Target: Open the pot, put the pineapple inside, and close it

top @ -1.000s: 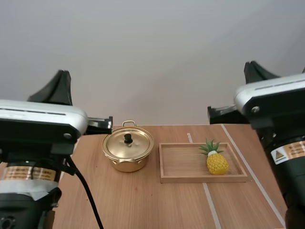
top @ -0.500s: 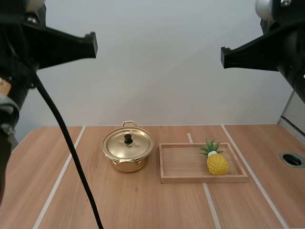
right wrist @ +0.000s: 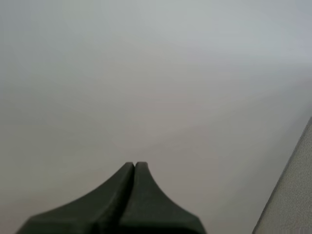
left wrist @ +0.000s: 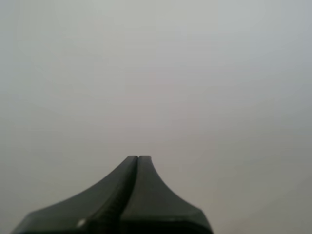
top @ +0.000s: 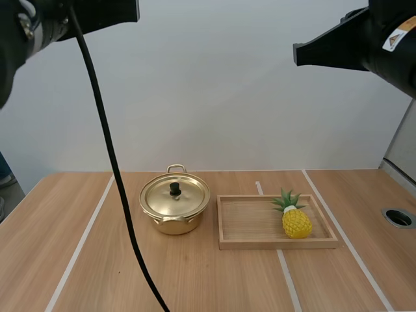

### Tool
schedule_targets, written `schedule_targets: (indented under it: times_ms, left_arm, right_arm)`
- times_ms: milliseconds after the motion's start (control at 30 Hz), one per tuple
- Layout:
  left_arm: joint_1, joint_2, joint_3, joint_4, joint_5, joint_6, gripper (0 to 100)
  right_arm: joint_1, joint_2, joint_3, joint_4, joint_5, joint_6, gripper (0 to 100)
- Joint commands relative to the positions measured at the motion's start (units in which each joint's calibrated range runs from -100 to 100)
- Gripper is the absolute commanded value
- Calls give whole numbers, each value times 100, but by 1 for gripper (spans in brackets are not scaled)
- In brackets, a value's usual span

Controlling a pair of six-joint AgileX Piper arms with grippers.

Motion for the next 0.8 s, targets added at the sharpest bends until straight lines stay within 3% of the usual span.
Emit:
schedule_targets:
  times_ms: [0, 333, 567, 767]
  left_arm:
    - [-10, 365, -240, -670, 583, 500, 0]
    - [-10, 1218, -539, -1973, 2161, 1630, 0]
    - [-10, 1848, -539, -2145, 3207, 1890, 0]
    - [-10, 2091, -539, -2158, 3225, 2154, 0]
  right_arm:
    - [-93, 318, -162, 16, 340, 149, 0]
    - [-366, 897, -210, 254, 621, 237, 0]
    - [-366, 968, -210, 270, 866, 237, 0]
    - [-366, 968, -210, 257, 862, 237, 0]
